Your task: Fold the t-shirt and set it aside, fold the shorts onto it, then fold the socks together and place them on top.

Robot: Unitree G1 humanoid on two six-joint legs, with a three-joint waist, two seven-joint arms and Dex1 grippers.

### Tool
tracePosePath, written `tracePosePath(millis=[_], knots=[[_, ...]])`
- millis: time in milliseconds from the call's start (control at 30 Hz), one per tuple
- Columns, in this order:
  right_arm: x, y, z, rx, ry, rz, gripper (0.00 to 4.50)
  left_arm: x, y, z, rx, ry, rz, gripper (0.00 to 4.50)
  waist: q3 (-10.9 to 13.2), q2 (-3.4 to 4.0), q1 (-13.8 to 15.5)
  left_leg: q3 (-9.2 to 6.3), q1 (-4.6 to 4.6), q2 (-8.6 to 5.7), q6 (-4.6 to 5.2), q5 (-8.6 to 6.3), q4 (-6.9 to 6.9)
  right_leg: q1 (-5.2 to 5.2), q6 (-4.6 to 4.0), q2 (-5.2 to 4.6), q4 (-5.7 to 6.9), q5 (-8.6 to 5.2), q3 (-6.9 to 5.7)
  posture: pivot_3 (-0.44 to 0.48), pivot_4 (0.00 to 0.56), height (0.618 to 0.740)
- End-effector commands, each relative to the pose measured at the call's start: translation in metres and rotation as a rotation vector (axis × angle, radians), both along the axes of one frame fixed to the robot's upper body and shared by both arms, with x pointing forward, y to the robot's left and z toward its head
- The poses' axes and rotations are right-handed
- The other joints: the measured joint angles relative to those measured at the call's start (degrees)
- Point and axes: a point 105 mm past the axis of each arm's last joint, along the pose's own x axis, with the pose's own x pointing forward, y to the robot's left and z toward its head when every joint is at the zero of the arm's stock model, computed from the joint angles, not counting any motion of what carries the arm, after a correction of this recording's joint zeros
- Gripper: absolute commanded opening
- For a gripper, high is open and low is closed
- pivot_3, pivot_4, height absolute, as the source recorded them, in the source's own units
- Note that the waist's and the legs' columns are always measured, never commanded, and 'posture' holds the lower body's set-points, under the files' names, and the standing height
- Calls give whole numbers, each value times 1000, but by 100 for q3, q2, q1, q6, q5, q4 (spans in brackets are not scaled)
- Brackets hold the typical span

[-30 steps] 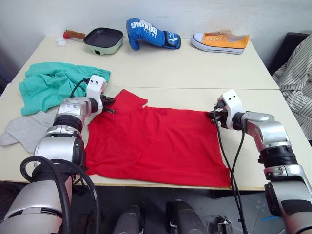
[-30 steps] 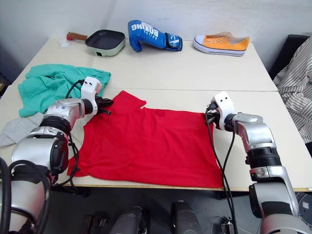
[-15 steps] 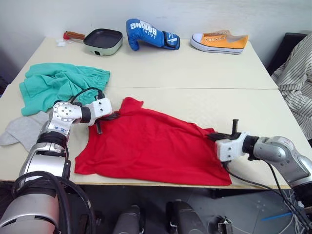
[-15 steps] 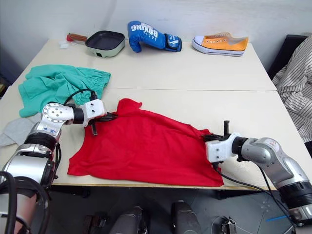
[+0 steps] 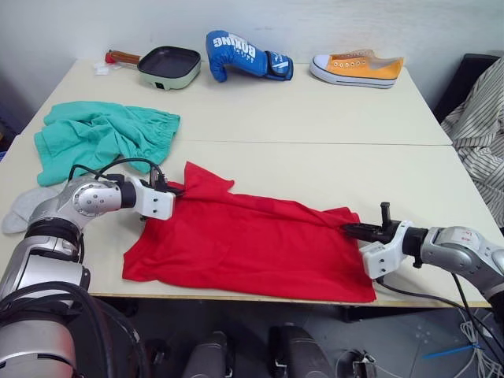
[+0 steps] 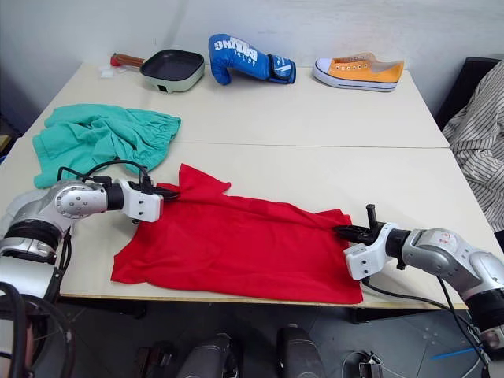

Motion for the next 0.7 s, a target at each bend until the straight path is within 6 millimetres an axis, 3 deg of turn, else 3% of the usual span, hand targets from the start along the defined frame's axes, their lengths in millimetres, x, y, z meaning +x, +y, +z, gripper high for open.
tracePosePath(millis=[33, 200, 400, 500, 700], knots=[[-4, 5, 20, 176, 38, -34, 618, 1, 6, 6, -149, 64, 73, 890, 0, 0, 0, -1, 1, 1, 0, 0, 2, 2, 0, 0, 1, 0, -3, 0, 150, 740], [-24, 20, 50, 404, 175, -34, 2318, 3, 13, 16, -376, 294, 166, 2477, 0, 0, -9, -6, 0, 3, 1, 1, 7, 7, 0, 0, 0, 0, -11, 0, 150, 740], [-35, 35, 91, 756, 474, -92, 4294, 11, 12, 58, -776, 688, 287, 4286, -1, -4, 1, -22, 0, 8, 1, 1, 18, 16, 0, 2, 3, 0, -19, 0, 150, 740], [-32, 49, 108, 901, 581, -86, 4483, 22, 5, 67, -934, 849, 427, 4486, -2, -12, 11, -38, -3, 7, 5, -1, 33, 29, 0, 3, -2, 0, -26, 0, 150, 740], [-34, 83, 111, 928, 706, -8, 4483, 38, -4, 39, -983, 955, 731, 4486, -2, -14, 4, -50, 0, 4, 9, -4, 32, 34, 0, 2, -2, 0, -24, 0, 150, 740]])
